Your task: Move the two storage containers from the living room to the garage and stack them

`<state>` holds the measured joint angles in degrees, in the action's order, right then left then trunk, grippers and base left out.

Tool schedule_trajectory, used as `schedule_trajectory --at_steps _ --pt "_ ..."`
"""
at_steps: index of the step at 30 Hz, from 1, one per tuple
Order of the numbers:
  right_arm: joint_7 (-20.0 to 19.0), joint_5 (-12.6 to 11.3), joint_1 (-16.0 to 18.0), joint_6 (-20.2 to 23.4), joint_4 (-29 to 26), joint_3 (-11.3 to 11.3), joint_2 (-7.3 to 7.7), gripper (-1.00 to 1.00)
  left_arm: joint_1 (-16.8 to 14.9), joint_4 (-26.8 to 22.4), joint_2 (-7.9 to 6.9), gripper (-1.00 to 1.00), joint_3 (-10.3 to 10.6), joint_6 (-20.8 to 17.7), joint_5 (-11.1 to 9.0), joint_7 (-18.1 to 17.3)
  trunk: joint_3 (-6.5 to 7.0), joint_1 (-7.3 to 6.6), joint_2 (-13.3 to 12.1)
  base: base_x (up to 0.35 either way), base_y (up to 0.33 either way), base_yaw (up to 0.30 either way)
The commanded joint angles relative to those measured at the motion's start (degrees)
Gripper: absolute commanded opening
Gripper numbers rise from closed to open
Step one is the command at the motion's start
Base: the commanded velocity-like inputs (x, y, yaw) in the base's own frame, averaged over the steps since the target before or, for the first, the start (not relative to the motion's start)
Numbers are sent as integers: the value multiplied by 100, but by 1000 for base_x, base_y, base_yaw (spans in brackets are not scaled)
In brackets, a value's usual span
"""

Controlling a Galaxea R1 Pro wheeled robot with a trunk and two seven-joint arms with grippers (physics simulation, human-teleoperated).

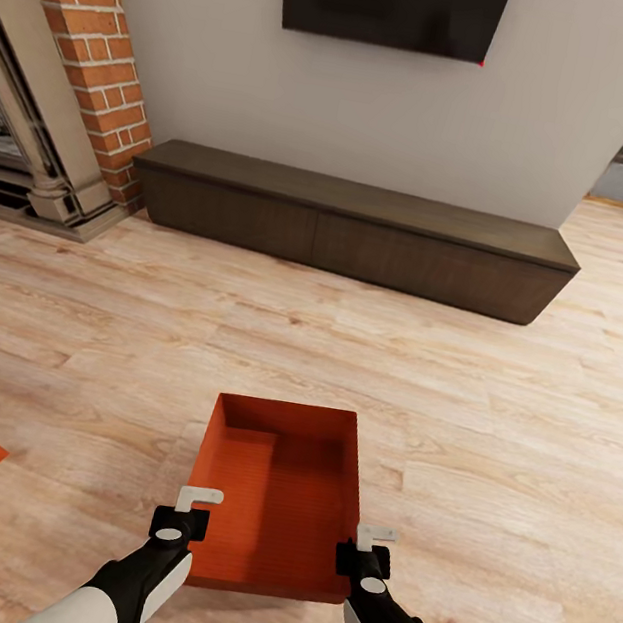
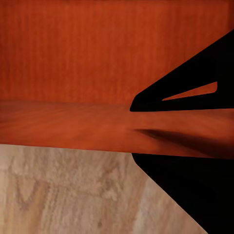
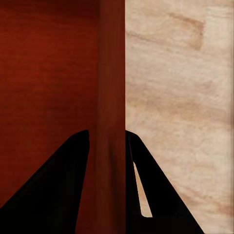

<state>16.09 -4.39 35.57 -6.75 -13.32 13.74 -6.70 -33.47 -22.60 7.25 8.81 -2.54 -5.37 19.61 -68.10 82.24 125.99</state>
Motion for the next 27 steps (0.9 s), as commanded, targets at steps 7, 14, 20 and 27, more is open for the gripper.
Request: schedule_trajectory --at_steps 7,14,20,27 --pt "26 -71 3 -33 14 32 2 -100 -2 -17 -4 -100 42 -27 -35 43 123 -155 -281 0 0 0" --pt "26 -75 3 -37 14 32 -5 -100 -2 -17 -4 -100 -3 -24 -36 43 248 -309 -562 0 0 0" --pt "26 -76 3 -37 14 32 -8 -100 -2 -15 -4 -100 -10 -24 -38 43 356 -441 -802 0 0 0" --pt "26 -79 3 -25 14 32 -15 -100 -2 -11 -4 -100 -10 -26 -35 43 482 -594 -1083 0 0 0"
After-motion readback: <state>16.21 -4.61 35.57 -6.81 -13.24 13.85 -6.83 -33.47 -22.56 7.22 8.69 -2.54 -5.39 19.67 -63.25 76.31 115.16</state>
